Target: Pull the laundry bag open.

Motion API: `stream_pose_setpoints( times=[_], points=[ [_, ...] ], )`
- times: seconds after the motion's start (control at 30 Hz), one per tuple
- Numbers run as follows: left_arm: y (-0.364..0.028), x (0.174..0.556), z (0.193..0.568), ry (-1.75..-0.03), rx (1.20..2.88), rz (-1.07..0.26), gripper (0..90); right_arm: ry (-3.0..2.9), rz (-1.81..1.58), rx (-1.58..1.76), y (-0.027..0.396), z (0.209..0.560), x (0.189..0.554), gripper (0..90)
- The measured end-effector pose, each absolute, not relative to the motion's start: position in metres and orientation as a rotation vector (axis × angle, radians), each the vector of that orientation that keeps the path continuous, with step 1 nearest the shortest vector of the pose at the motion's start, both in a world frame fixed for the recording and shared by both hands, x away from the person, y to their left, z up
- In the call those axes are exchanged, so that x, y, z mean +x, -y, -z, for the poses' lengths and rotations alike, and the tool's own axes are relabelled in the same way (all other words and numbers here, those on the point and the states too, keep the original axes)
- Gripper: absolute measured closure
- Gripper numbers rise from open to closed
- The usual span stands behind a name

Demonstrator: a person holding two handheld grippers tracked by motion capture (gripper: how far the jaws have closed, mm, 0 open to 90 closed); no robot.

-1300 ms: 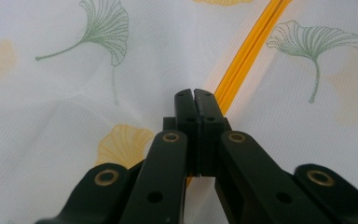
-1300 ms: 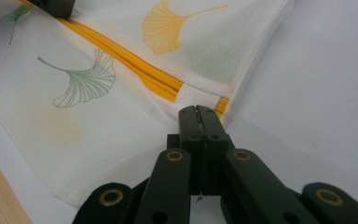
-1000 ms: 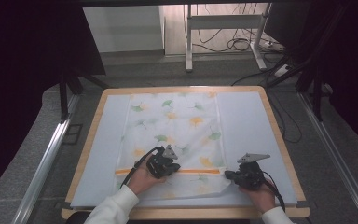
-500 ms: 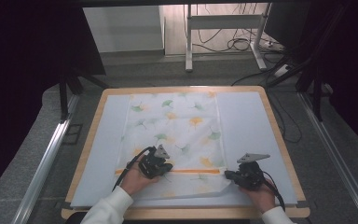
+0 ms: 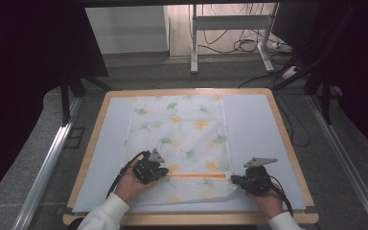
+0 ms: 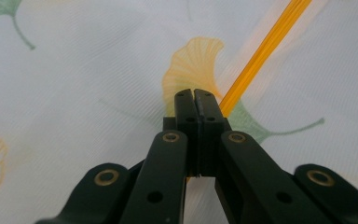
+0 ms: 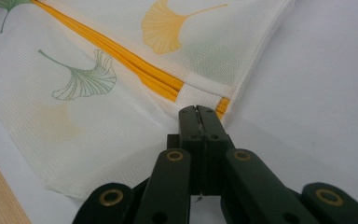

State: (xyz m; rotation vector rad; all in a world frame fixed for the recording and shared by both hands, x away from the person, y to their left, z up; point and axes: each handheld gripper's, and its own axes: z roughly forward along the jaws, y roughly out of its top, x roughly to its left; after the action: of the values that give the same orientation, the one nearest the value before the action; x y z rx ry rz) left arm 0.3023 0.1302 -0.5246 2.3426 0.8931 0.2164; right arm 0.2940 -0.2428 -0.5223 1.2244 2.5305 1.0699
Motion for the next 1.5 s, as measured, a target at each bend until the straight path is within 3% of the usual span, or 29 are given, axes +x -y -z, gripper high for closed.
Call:
stream_pose_setpoints(
  times=[1.5],
  points=[
    [-0.186,0.29,0.526,-1.05,2.298,-0.233,90.0,-2.534,-1.055,1.212,0.242,0.522,0.294,89.9]
  ],
)
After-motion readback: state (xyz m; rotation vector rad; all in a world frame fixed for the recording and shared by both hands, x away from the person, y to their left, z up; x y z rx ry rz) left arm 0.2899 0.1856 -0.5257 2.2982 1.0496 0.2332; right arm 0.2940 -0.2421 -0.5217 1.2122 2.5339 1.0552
